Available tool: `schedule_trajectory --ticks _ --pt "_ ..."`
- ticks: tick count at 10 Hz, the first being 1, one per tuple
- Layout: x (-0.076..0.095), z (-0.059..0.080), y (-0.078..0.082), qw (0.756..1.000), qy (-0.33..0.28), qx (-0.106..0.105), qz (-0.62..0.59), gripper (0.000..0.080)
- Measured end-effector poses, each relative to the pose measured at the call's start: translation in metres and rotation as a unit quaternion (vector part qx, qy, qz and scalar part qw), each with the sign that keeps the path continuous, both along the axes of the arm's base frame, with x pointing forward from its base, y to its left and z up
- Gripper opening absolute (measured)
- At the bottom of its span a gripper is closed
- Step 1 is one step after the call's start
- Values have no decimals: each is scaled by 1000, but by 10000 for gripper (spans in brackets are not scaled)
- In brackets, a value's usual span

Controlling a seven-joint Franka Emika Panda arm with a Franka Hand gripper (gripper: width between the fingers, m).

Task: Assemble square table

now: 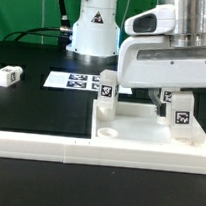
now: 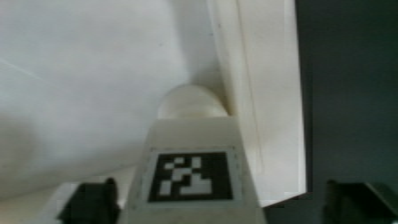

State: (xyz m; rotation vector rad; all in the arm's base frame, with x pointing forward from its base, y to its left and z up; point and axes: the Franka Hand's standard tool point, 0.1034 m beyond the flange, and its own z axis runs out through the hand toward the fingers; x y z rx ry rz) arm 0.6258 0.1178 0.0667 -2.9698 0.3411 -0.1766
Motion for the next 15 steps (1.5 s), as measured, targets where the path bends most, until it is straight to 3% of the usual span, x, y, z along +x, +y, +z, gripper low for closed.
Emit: schedule_trajectory --ticks 1,2,3,7,9,11,12,14,15 --pt "0 0 0 1000 0 0 -2 370" --pt "-1 -1 -2 999 7 5 -45 370" --pt "-2 -2 -5 997 13 8 -80 282" --pt "-2 -3 -4 977 31 25 -210 277" --pt "-2 -4 1 912 74 37 -402 277" --pt "1 -6 6 816 104 63 -565 274" --pt "1 -6 5 795 111 70 -593 274" --pt "1 -6 6 801 109 69 -584 283" --pt "2 -6 5 819 104 67 -560 283"
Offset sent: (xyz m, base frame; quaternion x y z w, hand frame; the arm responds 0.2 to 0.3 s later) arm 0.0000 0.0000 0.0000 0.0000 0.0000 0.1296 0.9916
